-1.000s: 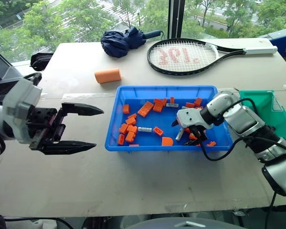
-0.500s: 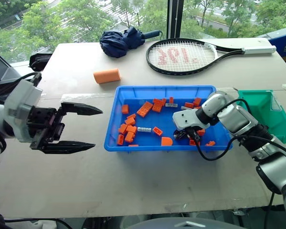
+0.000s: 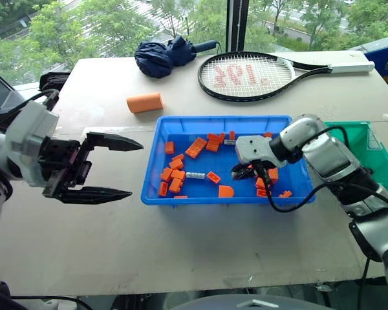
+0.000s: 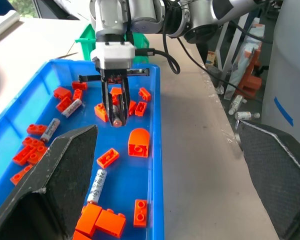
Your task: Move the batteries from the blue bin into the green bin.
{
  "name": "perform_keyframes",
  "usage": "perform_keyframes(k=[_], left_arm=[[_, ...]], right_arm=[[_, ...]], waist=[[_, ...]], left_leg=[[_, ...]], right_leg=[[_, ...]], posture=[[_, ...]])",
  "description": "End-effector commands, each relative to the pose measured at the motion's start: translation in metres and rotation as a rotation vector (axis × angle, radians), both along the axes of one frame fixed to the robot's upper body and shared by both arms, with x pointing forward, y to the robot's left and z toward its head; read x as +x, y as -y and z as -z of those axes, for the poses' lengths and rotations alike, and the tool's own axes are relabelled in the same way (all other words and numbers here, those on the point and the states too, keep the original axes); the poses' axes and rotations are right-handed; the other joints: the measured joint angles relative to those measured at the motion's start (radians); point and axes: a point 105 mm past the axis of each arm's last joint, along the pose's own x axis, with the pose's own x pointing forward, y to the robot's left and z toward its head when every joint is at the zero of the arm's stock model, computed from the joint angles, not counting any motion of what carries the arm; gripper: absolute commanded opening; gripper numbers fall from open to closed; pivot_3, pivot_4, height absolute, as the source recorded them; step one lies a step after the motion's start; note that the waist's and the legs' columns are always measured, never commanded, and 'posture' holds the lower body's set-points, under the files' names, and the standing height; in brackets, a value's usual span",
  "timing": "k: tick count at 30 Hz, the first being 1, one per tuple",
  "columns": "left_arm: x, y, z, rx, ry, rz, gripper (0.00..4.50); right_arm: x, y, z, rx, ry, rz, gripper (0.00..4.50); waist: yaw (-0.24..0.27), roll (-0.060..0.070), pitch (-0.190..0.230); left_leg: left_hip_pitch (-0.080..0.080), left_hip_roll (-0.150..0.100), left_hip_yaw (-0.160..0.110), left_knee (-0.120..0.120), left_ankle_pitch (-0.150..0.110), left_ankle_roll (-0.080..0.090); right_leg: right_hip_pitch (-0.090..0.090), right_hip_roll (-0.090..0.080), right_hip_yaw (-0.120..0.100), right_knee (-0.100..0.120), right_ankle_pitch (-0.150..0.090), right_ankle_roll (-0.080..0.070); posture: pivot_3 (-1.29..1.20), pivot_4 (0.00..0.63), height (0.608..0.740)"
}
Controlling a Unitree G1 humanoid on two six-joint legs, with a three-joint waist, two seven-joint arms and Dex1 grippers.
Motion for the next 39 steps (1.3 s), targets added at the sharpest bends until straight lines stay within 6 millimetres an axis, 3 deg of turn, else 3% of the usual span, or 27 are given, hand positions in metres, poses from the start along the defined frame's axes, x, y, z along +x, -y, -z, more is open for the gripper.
perform_keyframes(k=[1, 6, 11, 19, 24, 27, 28, 33, 36, 39], left_arm=[[0.003, 0.005, -0.008, -0.046, 0.037, 0.01, 4.5], [0.014, 0.018, -0.014, -0.112, 0.051, -0.021, 4.5], [0.038, 0.04, -0.007, -0.06, 0.136, -0.106, 4.5], [0.06, 0.068, -0.012, -0.07, 0.169, -0.117, 4.5], [0.065, 0.076, -0.017, -0.074, 0.175, -0.104, 4.5], [0.067, 0.076, -0.015, -0.053, 0.186, -0.107, 4.5], [0.068, 0.075, -0.015, -0.046, 0.189, -0.109, 4.5], [0.065, 0.067, -0.016, -0.047, 0.195, -0.103, 4.5], [0.06, 0.054, -0.013, -0.039, 0.172, -0.104, 4.5], [0.054, 0.033, -0.011, -0.032, 0.144, -0.132, 4.5]], right_arm=[[-0.005, 0.011, -0.045, 0.123, 0.062, 0.098, 0.07], [-0.005, 0.048, -0.073, 0.208, 0.122, 0.31, 0.07], [-0.01, 0.121, -0.081, 0.2, 0.176, 0.619, 0.07], [-0.015, 0.22, -0.061, 0.094, 0.192, 0.999, 0.07], [-0.008, 0.25, -0.04, 0.064, 0.207, 1.12, 0.07], [-0.006, 0.254, -0.034, 0.06, 0.215, 1.109, 0.07], [-0.006, 0.255, -0.033, 0.053, 0.222, 1.108, 0.98], [-0.003, 0.256, -0.044, 0.064, 0.281, 1.104, 3.28], [-0.003, 0.228, -0.06, 0.08, 0.296, 1.004, 4.36], [0.003, 0.161, -0.079, 0.252, 0.265, 0.823, 4.36]], waist=[[0.005, 0.0, 0.0], [0.008, -0.001, 0.0], [0.017, -0.001, 0.0], [0.006, -0.001, 0.0], [0.002, -0.001, 0.0], [0.004, -0.001, 0.0], [0.004, -0.001, 0.0], [0.005, -0.001, 0.0], [0.0, 0.0, 0.0], [-0.021, 0.002, 0.0]], left_leg=[[0.0, 0.0, 0.0, 0.0, 0.0, 0.0], [-0.001, -0.001, -0.001, 0.001, 0.0, 0.0], [-0.001, -0.001, 0.0, 0.001, 0.0, 0.0], [-0.001, -0.001, 0.002, 0.001, 0.0, 0.0], [0.0, -0.001, 0.003, 0.001, 0.0, 0.0], [0.0, -0.001, 0.003, 0.001, 0.0, 0.0], [0.0, -0.001, 0.003, 0.001, 0.0, 0.0], [0.0, -0.001, 0.003, 0.001, 0.0, 0.0], [0.0, -0.001, 0.003, 0.001, 0.0, 0.0], [0.0, 0.0, 0.004, 0.001, 0.0, 0.0]], right_leg=[[0.0, 0.0, 0.0, 0.0, 0.0, 0.0], [0.0, -0.001, -0.001, 0.0, 0.0, 0.0], [0.0, -0.001, -0.001, 0.0, 0.0, 0.0], [0.0, -0.001, 0.002, 0.001, 0.0, 0.0], [0.0, -0.001, 0.003, 0.002, 0.0, 0.0], [0.0, -0.001, 0.003, 0.002, 0.0, 0.0], [0.0, -0.001, 0.003, 0.002, 0.0, 0.0], [0.0, -0.001, 0.003, 0.002, 0.0, 0.0], [0.0, -0.001, 0.003, 0.002, 0.0, 0.0], [-0.001, 0.0, 0.005, 0.002, 0.0, 0.0]], posture=[[0.0, 0.15, 0.74], [0.0, 0.15, 0.74], [0.0, 0.15, 0.74], [0.0, 0.15, 0.74], [0.0, 0.15, 0.74], [0.0, 0.15, 0.74], [0.0, 0.15, 0.74], [0.0, 0.15, 0.74], [0.0, 0.15, 0.74], [0.0, 0.15, 0.74]])
